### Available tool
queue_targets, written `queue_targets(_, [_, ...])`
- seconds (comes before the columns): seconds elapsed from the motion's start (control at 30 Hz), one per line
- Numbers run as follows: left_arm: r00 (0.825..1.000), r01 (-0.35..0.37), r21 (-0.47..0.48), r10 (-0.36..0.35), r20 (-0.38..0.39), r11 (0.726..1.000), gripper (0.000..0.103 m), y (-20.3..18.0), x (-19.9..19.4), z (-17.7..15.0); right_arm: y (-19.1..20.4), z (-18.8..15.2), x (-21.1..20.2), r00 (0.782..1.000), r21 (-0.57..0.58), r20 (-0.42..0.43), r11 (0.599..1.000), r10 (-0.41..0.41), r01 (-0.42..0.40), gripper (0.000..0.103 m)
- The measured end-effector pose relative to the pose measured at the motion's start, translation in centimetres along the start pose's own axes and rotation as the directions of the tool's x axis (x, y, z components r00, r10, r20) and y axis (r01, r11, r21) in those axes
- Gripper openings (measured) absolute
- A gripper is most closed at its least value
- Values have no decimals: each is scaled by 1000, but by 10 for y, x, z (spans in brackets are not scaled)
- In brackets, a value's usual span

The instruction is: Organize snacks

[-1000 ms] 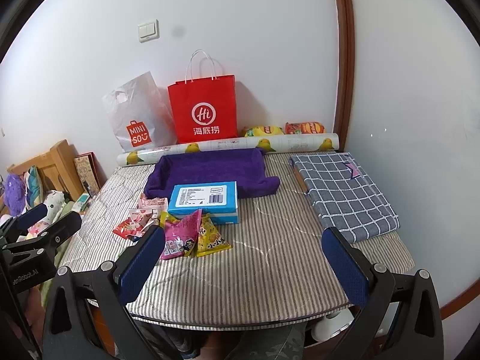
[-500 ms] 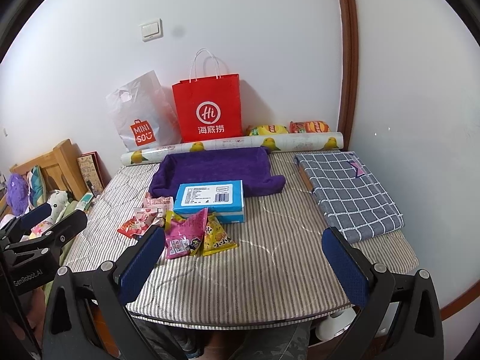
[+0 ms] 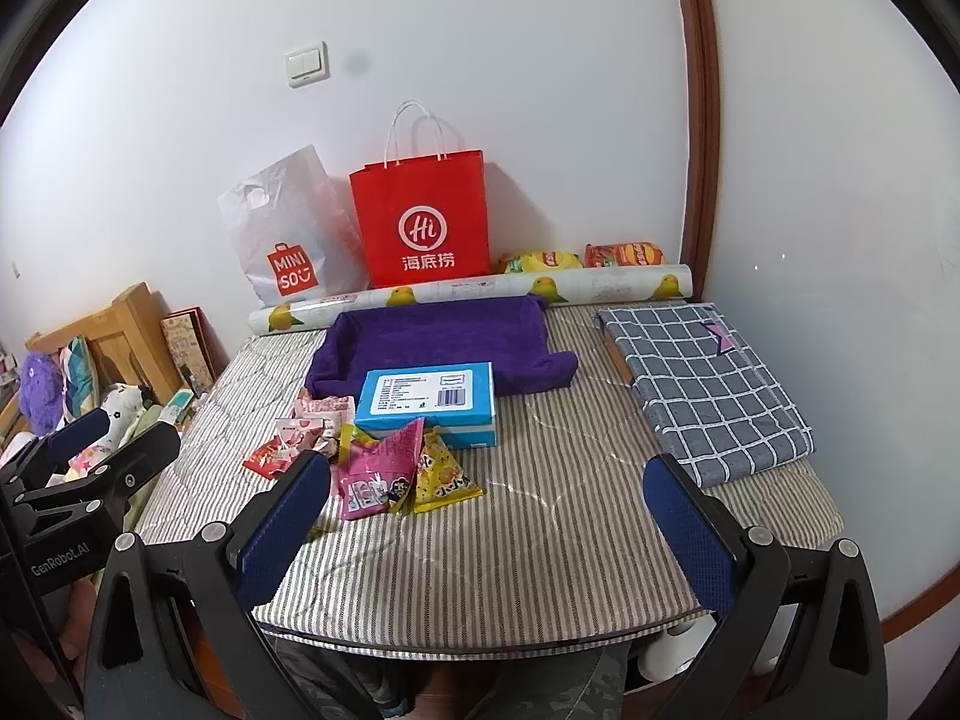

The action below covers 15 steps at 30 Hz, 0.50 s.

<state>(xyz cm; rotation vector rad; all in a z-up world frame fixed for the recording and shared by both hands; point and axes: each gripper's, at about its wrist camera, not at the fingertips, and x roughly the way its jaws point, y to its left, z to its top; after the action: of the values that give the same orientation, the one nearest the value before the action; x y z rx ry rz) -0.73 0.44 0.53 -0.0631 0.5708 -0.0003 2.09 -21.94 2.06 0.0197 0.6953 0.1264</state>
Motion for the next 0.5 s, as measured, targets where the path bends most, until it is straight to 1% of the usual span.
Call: queue_targets(0.5, [1000,2,1,-2,-3,1000,103,2,2,0,5,1,-1,1000,-11,-1,1000,8,-8,103])
